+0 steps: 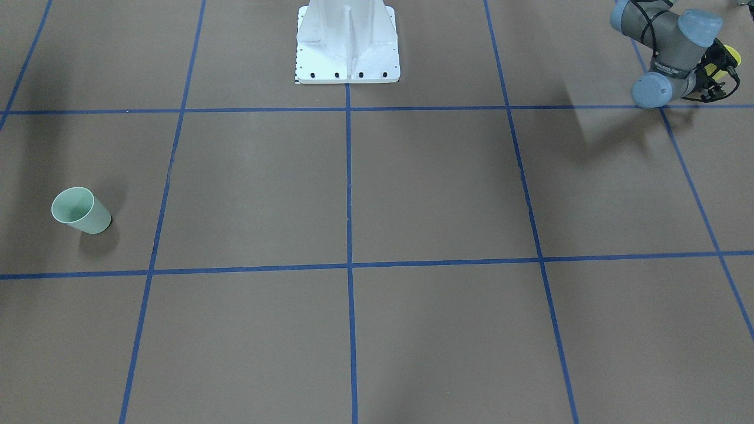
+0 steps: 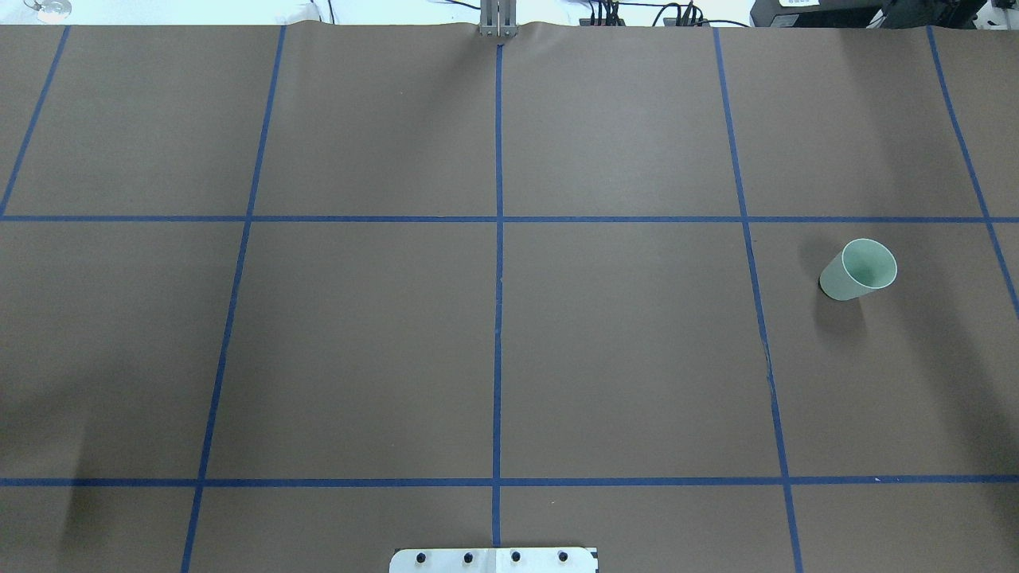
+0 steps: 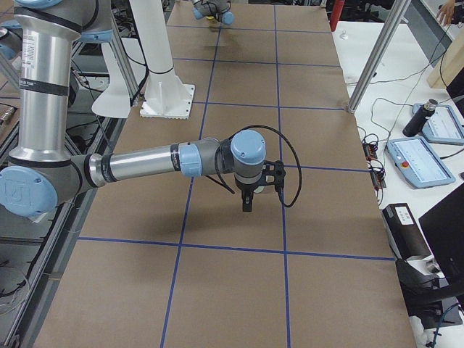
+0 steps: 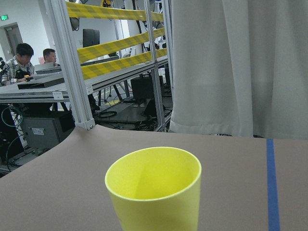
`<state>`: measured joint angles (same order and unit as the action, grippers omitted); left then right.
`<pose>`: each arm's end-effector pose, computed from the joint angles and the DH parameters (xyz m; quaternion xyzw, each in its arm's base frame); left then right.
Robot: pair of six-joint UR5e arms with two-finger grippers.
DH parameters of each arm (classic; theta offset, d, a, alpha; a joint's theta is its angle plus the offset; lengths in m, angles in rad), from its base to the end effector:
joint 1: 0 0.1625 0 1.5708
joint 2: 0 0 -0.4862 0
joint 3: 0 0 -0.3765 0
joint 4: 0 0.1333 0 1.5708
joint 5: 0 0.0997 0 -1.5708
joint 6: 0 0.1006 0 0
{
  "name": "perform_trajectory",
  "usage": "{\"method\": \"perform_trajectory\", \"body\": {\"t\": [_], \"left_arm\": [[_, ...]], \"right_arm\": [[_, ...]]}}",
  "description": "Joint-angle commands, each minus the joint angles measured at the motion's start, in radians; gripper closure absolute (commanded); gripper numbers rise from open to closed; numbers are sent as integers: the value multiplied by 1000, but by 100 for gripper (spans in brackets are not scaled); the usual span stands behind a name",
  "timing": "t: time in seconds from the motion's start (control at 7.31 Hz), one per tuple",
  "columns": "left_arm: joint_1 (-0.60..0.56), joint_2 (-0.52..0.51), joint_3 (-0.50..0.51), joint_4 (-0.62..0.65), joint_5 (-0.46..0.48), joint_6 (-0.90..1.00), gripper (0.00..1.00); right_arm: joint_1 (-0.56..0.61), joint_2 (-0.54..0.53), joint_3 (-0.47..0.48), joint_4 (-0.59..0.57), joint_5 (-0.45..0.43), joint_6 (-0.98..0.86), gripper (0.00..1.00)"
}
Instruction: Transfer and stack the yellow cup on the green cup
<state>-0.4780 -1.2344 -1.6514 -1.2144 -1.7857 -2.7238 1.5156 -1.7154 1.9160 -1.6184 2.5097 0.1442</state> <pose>0.1518 -0.2046 0.8544 0.0027 -0.3166 -0.7124 0.6263 0.0296 -0.4087 0.6121 0.0229 -0.4556 0.0050 0.8899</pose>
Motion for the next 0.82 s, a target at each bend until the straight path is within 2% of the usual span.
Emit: {"method": "perform_trajectory", "body": {"t": [0.0, 0.27, 0.68], "left_arm": [[13, -2, 24, -4, 0, -11, 0], [35, -3, 28, -4, -1, -27, 0], [52, -5, 90, -7, -29, -22, 0]], "right_arm": [[0, 13, -2, -2, 0, 0, 0], [2, 19, -3, -2, 1, 0, 0], [2, 17, -3, -2, 1, 0, 0]]}}
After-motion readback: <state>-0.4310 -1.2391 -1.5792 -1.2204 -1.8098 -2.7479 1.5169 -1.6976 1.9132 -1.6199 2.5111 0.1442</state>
